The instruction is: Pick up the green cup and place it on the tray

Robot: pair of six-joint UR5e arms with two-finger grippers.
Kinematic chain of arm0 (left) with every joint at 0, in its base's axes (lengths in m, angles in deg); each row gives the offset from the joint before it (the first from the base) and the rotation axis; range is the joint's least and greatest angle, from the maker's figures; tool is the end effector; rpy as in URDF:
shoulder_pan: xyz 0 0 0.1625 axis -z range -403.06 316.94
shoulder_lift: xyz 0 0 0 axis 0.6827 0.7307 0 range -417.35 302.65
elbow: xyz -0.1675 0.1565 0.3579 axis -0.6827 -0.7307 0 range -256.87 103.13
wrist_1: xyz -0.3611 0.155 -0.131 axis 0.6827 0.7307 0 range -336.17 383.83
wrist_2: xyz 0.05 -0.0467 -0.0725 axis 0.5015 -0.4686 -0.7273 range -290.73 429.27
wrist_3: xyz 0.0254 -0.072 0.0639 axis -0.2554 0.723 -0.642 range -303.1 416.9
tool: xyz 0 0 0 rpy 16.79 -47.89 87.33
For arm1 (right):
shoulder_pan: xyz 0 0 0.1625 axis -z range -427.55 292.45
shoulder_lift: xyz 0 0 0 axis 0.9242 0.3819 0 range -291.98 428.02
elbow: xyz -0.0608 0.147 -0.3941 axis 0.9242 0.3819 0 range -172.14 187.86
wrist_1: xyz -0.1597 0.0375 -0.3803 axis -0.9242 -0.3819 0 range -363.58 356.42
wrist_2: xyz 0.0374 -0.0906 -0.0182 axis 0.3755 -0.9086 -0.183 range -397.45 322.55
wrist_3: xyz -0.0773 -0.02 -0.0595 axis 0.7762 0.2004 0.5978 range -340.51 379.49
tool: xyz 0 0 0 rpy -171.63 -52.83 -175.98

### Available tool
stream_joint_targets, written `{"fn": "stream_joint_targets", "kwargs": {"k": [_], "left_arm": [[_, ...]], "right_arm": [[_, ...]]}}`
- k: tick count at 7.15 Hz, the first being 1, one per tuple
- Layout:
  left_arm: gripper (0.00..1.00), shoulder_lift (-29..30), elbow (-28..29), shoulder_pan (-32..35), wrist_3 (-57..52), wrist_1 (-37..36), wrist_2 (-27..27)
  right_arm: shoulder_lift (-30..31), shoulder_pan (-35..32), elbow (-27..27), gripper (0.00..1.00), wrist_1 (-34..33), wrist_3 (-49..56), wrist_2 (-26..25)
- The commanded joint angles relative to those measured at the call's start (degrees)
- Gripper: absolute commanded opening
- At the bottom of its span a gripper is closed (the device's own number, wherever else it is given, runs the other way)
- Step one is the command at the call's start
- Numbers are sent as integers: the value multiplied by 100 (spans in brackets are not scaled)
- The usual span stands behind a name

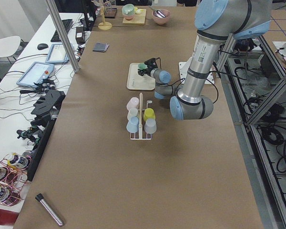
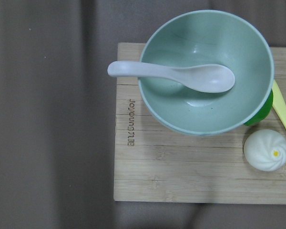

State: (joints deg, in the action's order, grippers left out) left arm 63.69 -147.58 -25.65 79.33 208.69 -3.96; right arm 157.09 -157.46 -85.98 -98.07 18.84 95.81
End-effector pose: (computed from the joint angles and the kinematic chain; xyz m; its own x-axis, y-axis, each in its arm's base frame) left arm 0.5871 -0.3538 0.3239 0.4044 0.8008 -0.4419 0.4622 0.2379 0.8543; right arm 0.0644 -0.4978 0.6268 0.7283 0.0069 0.6853 -0.0067 1.0000 -0.0029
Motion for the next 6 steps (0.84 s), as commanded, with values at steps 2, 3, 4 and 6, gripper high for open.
{"fn": "stream_joint_targets", "kwargs": {"k": [2, 3, 4, 6], "left_arm": [[98, 77, -284, 44, -406, -38, 2], [98, 104, -477, 70, -406, -73, 2], [98, 113, -705, 157, -397, -125, 2], [98, 139, -1835, 1137, -397, -1838, 2]], "right_arm": [[-39, 0, -3, 100, 10, 92, -10], [4, 0, -38, 100, 19, 101, -19], [-4, 0, -65, 100, 19, 83, -19], [-48, 0, -47, 100, 19, 83, -28]]}}
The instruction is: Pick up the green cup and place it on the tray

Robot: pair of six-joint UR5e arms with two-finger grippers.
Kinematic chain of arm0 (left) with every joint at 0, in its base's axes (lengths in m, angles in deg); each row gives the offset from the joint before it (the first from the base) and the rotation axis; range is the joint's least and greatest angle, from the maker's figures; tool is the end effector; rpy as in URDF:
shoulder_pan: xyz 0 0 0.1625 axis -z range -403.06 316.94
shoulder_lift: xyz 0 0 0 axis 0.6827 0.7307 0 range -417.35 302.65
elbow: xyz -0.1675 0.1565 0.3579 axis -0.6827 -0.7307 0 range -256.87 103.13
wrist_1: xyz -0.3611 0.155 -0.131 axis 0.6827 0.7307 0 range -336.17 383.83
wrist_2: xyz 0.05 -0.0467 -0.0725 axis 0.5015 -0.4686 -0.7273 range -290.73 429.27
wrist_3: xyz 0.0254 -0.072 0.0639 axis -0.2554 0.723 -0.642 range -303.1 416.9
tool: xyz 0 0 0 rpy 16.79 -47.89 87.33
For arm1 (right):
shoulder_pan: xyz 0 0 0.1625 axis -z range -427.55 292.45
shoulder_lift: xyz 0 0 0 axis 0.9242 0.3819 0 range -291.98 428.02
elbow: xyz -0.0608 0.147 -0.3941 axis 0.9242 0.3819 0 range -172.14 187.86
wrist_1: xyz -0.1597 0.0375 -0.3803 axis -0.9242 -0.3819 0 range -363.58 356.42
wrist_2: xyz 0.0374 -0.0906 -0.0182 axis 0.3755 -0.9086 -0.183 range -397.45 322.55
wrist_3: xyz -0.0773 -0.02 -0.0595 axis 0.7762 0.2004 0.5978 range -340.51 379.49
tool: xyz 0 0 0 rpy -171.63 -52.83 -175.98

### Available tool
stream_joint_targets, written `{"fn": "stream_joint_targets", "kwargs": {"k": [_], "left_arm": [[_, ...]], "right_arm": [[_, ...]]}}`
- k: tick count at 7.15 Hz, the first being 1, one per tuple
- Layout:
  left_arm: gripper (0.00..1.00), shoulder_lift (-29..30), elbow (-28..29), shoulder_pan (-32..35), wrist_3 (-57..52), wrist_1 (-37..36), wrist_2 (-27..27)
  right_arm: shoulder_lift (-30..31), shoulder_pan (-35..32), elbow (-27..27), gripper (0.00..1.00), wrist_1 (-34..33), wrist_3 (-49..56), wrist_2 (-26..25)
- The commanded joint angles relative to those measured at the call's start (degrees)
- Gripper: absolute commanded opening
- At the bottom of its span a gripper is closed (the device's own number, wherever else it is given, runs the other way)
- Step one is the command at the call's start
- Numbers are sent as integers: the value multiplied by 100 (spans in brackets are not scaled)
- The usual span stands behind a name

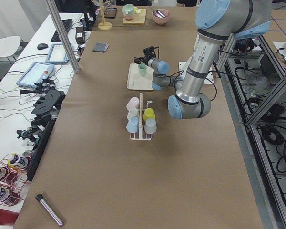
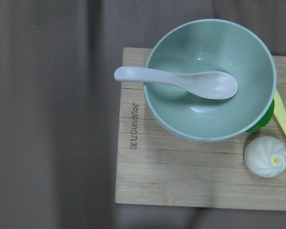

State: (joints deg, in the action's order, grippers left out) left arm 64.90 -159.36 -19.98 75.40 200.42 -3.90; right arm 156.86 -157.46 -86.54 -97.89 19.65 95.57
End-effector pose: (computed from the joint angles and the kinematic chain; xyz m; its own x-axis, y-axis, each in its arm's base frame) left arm 0.5211 -0.3982 0.2302 0.4848 0.7801 -0.3954 0.5152 0.1106 0.8499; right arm 0.0647 -0.5003 0.6200 0.7311 -0.0188 0.6820 0.0036 0.9997 0.0237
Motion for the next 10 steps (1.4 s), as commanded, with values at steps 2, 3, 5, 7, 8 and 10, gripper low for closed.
{"fn": "stream_joint_targets", "kwargs": {"k": [2, 3, 5, 7, 8, 10], "left_arm": [[98, 228, -1267, 1441, 22, -2543, -22], [98, 281, -1538, 1846, 5, -3438, -48], [98, 203, -2058, 2471, 30, -5478, -5], [98, -164, -2060, 3330, 22, -6615, -814], [98, -384, -1920, 4170, 22, -7090, -2179], [98, -639, -1001, 5692, -4, -7516, -4222]], "right_arm": [[-8, 0, 0, 100, 1, 20, -12], [-8, 0, -9, 100, 1, 11, -12], [-25, 0, -9, 100, 1, 20, -12], [-8, 0, -35, 100, 1, 20, -3], [-25, 0, -35, 100, 1, 11, -3], [-43, 0, -35, 100, 1, 11, 5]]}}
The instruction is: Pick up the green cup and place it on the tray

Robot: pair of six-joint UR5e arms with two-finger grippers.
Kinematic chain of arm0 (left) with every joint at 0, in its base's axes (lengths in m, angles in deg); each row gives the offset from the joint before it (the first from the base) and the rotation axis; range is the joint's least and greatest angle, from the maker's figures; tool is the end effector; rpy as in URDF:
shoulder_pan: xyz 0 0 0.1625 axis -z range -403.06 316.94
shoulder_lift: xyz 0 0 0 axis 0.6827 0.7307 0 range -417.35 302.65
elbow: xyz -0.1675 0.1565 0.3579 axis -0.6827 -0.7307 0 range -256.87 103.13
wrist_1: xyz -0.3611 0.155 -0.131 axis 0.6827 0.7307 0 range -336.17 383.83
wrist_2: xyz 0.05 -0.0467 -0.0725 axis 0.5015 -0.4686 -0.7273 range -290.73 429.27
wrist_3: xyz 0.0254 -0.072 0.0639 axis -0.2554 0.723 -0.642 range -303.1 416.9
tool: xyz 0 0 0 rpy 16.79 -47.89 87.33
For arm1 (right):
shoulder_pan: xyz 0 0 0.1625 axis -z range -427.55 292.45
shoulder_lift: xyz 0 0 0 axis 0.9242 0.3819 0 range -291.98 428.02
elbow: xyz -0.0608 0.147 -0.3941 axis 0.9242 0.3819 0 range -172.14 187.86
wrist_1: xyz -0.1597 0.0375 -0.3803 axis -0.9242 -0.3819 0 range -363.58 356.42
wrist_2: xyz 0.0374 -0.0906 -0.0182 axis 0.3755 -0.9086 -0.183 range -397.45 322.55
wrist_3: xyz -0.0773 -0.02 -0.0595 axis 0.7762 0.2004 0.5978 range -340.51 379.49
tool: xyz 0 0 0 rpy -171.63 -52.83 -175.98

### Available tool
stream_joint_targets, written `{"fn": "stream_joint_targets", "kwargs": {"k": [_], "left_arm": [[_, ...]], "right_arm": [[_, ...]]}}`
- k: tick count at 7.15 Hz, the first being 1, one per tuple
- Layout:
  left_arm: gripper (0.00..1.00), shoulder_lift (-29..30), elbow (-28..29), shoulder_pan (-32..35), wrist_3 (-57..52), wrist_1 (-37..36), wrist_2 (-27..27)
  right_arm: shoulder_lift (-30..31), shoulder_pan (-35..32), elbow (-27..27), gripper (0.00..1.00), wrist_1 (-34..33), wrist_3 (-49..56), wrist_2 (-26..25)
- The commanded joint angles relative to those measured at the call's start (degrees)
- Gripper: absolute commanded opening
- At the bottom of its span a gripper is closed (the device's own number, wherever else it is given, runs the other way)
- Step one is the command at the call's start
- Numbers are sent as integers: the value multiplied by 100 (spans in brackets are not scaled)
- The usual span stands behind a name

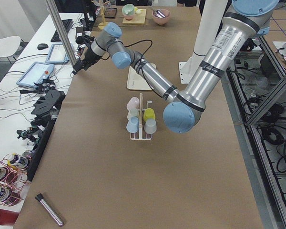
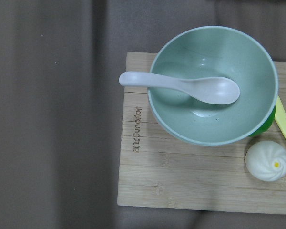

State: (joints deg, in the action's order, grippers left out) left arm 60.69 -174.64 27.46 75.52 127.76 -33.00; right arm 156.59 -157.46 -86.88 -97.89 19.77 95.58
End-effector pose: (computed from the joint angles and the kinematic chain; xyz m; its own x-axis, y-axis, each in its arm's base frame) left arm 0.1133 -0.6564 0.2949 0.8905 0.2594 -0.3739 0.0726 0.7301 0.6795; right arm 0.0647 -0.5026 0.6147 0.7310 -0.0281 0.6818 0.0051 0.9993 0.0358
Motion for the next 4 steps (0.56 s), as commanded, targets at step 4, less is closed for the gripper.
{"fn": "stream_joint_targets", "kwargs": {"k": [4], "left_arm": [[98, -1361, 1629, 2176, -25, -241, -3438]], "right_arm": [[-16, 9, -9, 100, 0, 8, 3]]}}
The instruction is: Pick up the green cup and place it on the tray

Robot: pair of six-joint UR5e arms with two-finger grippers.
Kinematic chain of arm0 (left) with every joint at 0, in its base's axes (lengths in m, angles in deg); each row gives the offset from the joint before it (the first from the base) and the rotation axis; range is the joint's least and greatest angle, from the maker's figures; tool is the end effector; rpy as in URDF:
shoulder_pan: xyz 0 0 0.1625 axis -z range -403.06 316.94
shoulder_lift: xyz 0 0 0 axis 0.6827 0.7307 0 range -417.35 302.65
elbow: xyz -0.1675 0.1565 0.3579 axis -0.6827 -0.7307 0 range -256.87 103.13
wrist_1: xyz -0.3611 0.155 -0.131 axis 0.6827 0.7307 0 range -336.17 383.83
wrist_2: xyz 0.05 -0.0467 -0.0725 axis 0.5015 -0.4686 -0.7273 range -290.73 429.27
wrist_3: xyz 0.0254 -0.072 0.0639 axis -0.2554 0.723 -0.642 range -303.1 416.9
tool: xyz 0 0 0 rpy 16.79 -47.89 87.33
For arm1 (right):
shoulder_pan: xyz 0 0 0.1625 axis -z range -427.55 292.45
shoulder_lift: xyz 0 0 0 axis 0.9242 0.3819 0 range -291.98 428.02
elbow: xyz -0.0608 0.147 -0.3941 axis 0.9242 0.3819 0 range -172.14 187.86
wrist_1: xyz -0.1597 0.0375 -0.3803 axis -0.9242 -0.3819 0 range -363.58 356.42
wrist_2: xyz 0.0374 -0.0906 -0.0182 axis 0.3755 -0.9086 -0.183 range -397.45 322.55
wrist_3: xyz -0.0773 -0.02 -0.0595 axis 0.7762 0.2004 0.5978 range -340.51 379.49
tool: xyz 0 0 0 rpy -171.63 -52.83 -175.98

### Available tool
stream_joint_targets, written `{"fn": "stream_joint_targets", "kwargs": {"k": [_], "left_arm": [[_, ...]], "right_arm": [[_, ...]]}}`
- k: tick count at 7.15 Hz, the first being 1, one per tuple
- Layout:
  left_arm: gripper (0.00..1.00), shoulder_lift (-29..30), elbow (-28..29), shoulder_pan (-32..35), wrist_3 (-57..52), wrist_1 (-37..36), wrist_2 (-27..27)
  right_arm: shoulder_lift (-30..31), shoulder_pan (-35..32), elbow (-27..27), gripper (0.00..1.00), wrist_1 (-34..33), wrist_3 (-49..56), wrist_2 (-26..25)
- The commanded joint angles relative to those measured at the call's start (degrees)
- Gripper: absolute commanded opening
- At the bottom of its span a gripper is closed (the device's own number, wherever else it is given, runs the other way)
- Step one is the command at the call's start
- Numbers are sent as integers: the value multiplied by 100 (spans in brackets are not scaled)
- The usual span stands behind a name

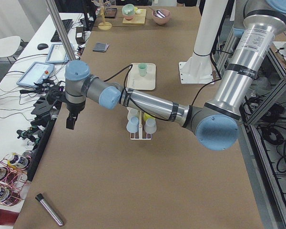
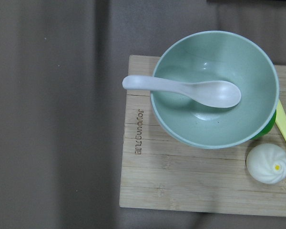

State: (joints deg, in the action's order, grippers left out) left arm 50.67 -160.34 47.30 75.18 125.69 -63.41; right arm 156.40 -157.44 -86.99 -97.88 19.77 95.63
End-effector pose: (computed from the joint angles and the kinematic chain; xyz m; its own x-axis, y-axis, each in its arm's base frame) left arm -0.0697 -0.6360 0.5162 0.6978 -0.0370 -0.7153 0.2365 0.9546 0.1813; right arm 0.0644 -0.5042 0.6120 0.7304 -0.0321 0.6823 0.0054 0.9991 0.0412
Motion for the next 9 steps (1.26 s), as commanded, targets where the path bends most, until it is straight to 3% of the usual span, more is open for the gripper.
{"fn": "stream_joint_targets", "kwargs": {"k": [1, 3, 4, 8, 9], "left_arm": [[98, -492, 670, 314, -26, -34, -834], [98, -1105, 780, 298, -44, 27, -979], [98, -1117, 693, 306, -44, 19, -927], [98, -2037, -773, -18, 61, -43, -917], [98, -2153, -776, -36, 61, -43, -917]], "right_arm": [[-5, -2, -16, 100, 0, 8, 8], [3, 16, -17, 100, 0, -1, 17], [12, 16, -34, 100, 0, -1, 17], [3, 24, -34, 100, 0, 8, 8], [3, 24, -34, 100, -9, 8, -1]]}}
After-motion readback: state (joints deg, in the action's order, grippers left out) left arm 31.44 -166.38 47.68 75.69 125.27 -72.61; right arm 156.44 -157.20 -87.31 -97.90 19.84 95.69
